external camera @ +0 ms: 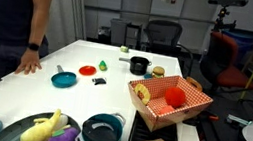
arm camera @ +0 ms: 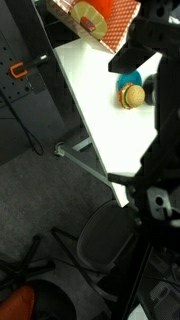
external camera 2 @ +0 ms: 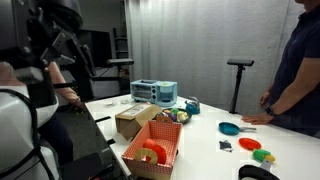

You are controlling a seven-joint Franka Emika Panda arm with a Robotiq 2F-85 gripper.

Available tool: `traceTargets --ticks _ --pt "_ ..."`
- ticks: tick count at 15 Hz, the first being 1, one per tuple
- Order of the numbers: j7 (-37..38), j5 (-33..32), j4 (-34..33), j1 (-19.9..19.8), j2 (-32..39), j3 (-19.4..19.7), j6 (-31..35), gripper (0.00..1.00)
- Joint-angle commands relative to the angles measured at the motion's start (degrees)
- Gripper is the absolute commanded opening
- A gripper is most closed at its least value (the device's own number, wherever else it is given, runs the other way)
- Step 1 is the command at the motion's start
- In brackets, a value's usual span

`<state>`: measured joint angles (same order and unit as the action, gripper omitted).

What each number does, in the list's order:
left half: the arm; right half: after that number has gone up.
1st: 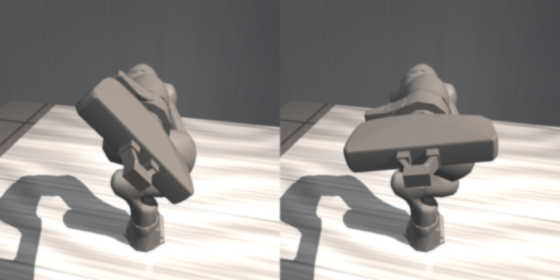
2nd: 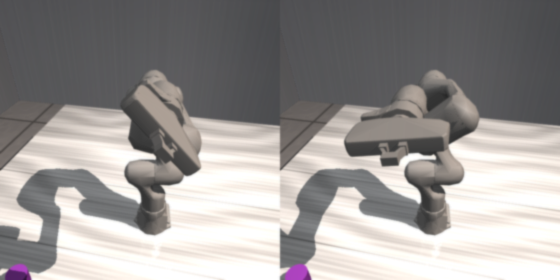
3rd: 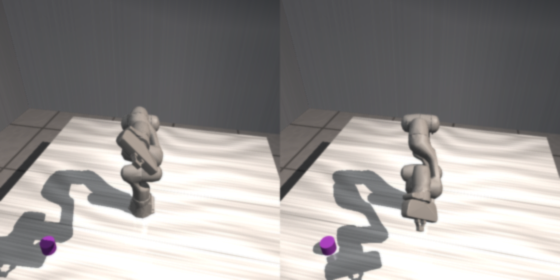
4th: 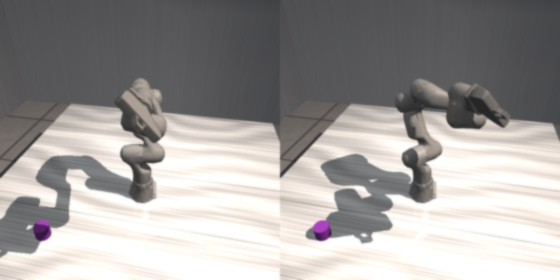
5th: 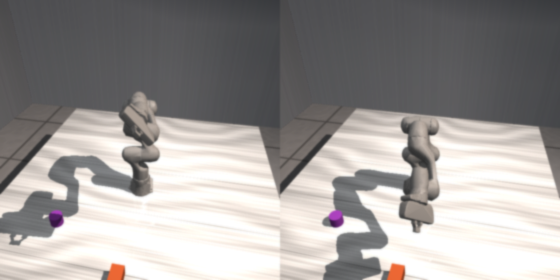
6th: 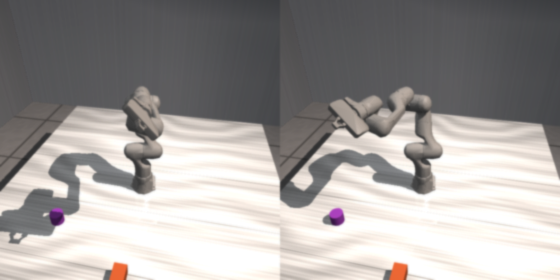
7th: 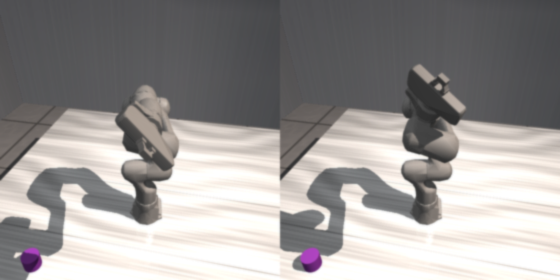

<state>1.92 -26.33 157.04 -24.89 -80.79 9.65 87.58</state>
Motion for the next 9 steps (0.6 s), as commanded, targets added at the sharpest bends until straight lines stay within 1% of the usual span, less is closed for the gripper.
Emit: traceTargets --ticks 1,4,5,6,7,9 --pt "1.0 -1.3 0.7 2.8 -5.8 1.0 -3.2 1.00" --pt "4.1 0.3 0.6 2.4 -6.8 0.8 -4.2 1.00" --pt "2.6 -2.1 0.6 0.8 -9.7 4.0 -5.7 1.00" --pt "5.2 -1.2 1.0 -1.0 -10.9 4.2 -7.9 1.00" --pt "2.0 3.0 -1.2 -8.8 -4.2 3.9 -2.6 1.00" --pt "0.3 3.2 -1.3 -15.5 -4.8 6.8 -2.8 1.00"
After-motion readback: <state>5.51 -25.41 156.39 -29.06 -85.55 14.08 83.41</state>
